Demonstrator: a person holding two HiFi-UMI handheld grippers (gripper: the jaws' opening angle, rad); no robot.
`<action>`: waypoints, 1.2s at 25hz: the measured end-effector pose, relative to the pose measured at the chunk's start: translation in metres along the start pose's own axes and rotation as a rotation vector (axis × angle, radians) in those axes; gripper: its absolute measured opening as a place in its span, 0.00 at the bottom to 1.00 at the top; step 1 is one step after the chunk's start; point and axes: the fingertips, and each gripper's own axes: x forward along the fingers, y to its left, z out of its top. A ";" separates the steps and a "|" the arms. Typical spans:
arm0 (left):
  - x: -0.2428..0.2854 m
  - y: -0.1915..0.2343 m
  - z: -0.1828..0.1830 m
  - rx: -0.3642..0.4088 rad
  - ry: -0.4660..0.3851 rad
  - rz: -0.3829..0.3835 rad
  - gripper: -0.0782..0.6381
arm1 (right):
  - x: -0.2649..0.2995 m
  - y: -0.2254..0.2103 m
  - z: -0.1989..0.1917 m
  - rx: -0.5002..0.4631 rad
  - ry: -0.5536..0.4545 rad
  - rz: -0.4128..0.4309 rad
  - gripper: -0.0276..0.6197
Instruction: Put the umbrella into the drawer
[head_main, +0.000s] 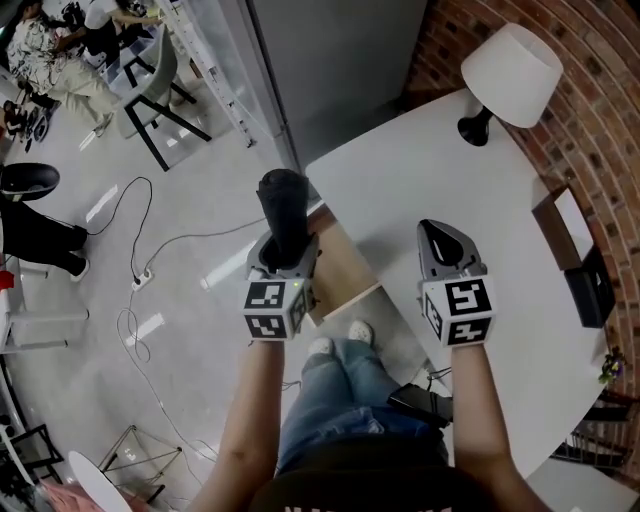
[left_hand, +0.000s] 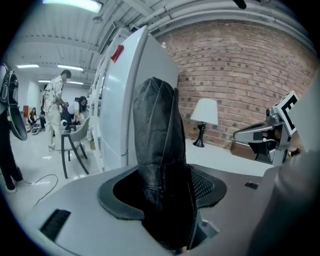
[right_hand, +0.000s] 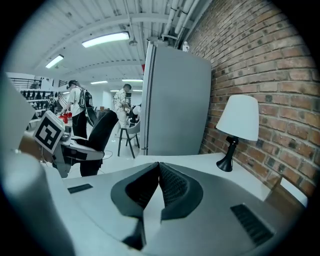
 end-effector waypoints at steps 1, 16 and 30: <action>0.002 0.001 -0.005 -0.002 0.013 -0.011 0.45 | 0.001 0.003 -0.003 0.003 0.011 -0.002 0.04; 0.046 0.012 -0.093 -0.079 0.171 -0.118 0.45 | 0.021 0.045 -0.049 0.019 0.155 -0.011 0.04; 0.094 0.014 -0.178 -0.172 0.245 -0.156 0.45 | 0.043 0.053 -0.089 0.011 0.190 -0.071 0.04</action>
